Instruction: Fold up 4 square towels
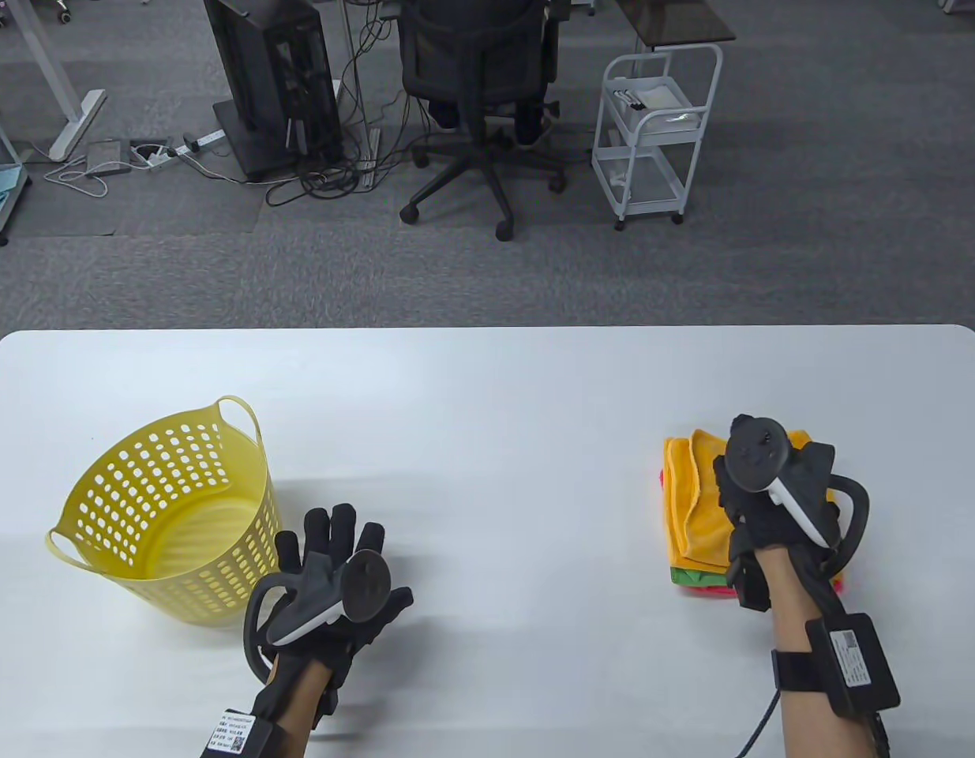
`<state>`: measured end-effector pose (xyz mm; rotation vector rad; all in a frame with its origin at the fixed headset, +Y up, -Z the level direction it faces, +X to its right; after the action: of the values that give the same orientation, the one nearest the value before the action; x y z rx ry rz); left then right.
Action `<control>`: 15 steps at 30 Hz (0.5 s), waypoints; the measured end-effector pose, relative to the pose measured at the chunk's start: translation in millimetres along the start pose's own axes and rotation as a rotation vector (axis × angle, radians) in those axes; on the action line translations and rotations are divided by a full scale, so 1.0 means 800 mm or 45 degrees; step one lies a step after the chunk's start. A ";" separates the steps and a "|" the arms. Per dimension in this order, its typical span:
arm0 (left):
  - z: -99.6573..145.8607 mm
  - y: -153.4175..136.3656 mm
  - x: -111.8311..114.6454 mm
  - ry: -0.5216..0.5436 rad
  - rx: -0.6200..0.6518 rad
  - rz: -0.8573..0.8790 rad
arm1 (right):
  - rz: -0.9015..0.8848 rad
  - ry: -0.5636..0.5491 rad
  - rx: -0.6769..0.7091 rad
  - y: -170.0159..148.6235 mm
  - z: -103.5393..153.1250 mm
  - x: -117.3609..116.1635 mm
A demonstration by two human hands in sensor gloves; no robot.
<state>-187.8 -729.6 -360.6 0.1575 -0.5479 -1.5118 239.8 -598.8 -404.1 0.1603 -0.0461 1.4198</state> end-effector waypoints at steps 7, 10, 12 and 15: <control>0.005 0.002 -0.005 0.045 0.017 -0.004 | -0.013 -0.005 0.232 0.073 0.050 -0.030; 0.006 0.003 -0.009 0.072 0.025 0.000 | -0.011 0.052 0.268 0.082 0.060 -0.056; 0.007 0.004 -0.010 0.072 0.026 -0.007 | -0.013 0.077 0.269 0.083 0.064 -0.076; 0.006 0.004 -0.010 0.081 0.028 -0.006 | -0.019 0.102 0.267 0.081 0.066 -0.104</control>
<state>-187.2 -720.4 -356.9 0.2234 -0.5133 -1.5007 166.9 -678.4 -356.7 0.2759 0.1702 1.4133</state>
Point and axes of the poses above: the tracker on the back of each hand, its own y axis roughly to the thumb side, its own z axis roughly from the fingertips to the wrist, x = y × z, the point moved 5 cm from there along -z, roughly from the wrist to the fingertips, and after that the axes turned 14 degrees about x, right-handed, at the moved point
